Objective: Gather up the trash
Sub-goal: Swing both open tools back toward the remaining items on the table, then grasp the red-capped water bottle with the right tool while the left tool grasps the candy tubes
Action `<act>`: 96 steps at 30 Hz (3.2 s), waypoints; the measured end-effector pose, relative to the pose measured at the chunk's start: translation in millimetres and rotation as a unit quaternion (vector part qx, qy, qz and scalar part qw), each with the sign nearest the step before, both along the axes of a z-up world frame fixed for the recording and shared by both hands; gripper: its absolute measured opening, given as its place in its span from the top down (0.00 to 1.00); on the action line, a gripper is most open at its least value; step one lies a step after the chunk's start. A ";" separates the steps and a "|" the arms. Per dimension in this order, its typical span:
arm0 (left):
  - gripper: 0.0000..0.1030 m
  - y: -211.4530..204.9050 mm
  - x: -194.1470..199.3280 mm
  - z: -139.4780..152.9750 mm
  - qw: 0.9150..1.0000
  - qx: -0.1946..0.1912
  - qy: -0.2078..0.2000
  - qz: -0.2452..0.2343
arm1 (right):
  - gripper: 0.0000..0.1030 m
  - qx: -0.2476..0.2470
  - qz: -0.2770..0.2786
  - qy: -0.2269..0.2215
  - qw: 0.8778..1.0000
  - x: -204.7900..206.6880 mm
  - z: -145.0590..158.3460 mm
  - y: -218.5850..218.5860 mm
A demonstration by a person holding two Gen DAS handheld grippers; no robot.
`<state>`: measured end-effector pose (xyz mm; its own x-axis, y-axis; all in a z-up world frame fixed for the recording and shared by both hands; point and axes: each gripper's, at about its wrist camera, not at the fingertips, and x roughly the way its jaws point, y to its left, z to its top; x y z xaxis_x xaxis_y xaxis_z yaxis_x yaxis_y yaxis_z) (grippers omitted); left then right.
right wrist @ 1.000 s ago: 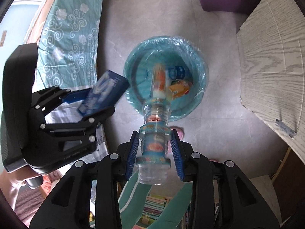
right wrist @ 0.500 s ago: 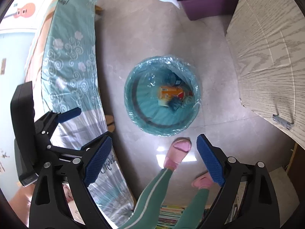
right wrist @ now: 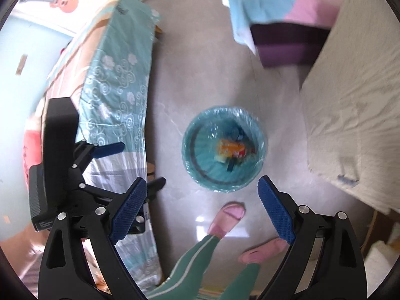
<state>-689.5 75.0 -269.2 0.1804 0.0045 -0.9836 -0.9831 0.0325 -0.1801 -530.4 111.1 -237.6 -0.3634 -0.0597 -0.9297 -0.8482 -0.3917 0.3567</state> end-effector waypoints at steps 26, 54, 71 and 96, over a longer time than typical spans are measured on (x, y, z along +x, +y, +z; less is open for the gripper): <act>0.07 -1.3 159.2 285.6 0.963 0.200 -0.113 -0.139 | 0.12 0.266 -0.183 0.041 0.946 269.5 292.5 -88.7; 0.07 -32.8 718.5 309.5 0.766 0.232 -0.159 -0.578 | 0.12 0.214 -0.514 -0.125 0.821 732.8 256.7 -251.6; 0.07 -28.3 827.2 257.8 0.706 0.211 -0.112 -0.666 | 0.12 0.192 -0.538 -0.105 0.814 832.1 212.3 -222.9; 0.35 -22.9 830.2 244.1 0.691 0.210 -0.115 -0.682 | 0.14 0.155 -0.565 -0.089 0.805 876.0 173.8 -202.6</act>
